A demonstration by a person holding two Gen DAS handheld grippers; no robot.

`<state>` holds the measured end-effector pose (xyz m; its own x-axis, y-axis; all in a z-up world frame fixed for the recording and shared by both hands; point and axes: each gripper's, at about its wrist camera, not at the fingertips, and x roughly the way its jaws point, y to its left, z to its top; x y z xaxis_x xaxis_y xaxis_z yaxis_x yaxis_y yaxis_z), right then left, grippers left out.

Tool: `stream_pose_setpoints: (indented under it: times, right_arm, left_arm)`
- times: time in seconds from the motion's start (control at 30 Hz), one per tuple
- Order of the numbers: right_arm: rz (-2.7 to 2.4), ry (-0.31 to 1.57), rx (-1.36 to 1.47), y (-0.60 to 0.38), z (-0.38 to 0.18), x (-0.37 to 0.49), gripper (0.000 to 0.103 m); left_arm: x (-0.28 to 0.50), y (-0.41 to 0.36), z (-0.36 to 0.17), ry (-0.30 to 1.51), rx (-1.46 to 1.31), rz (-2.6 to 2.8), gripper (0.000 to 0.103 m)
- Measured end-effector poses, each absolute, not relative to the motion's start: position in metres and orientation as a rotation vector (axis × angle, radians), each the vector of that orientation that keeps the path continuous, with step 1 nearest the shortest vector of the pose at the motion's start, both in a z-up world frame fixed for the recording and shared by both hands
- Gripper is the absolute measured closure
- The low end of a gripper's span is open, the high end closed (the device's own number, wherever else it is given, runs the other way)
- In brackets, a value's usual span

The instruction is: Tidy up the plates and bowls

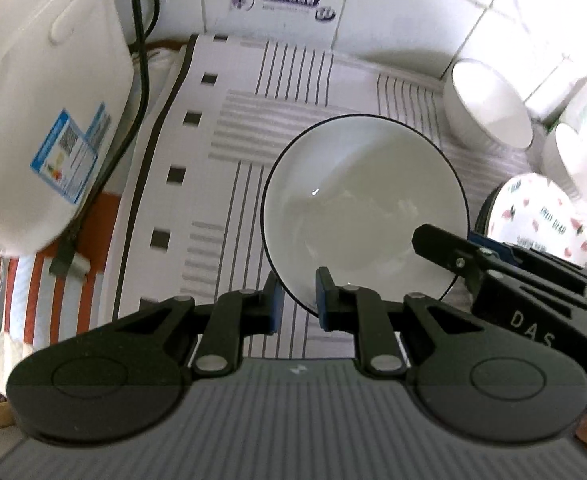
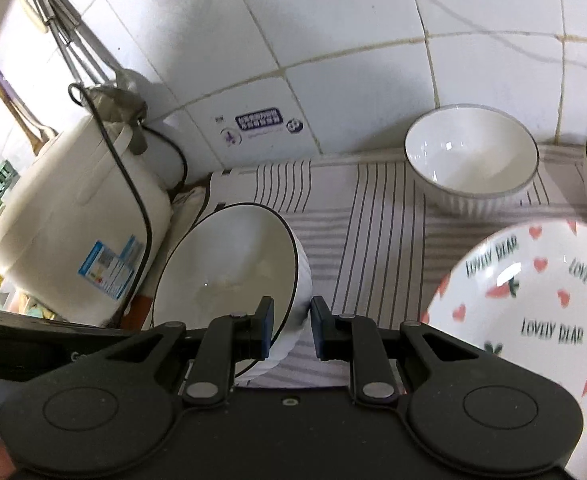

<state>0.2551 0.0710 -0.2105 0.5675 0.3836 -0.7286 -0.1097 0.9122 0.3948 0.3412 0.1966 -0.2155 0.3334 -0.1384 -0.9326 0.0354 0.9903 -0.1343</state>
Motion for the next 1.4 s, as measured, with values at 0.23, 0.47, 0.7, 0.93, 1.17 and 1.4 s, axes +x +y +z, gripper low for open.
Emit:
stream_pose_setpoints:
  times: [0.23, 0.47, 0.7, 0.93, 1.17, 1.4]
  right_arm:
    - [0.307, 0.960, 0.327, 0.072, -0.218, 0.240, 0.079]
    - [0.320, 0.982, 0.332, 0.076, -0.227, 0.236, 0.079]
    - [0.336, 0.985, 0.311, 0.079, -0.230, 0.237, 0.075]
    - [0.340, 1.112, 0.231, 0.075, -0.208, 0.237, 0.058]
    - [0.325, 1.107, 0.175, 0.058, -0.177, 0.226, 0.047]
    - [0.333, 1.083, 0.123, 0.038, -0.149, 0.215, 0.039]
  left_arm:
    - [0.330, 0.198, -0.227, 1.296, -0.127, -0.101, 0.087]
    - [0.328, 0.199, -0.239, 1.329, -0.117, -0.073, 0.086]
    - [0.329, 0.196, -0.237, 1.333, -0.108, -0.067, 0.075]
    - [0.323, 0.194, -0.224, 1.304, -0.098, -0.076, 0.054]
    - [0.308, 0.196, -0.204, 1.264, -0.086, -0.065, 0.049]
    - [0.301, 0.185, -0.174, 1.207, -0.029, -0.080, 0.048]
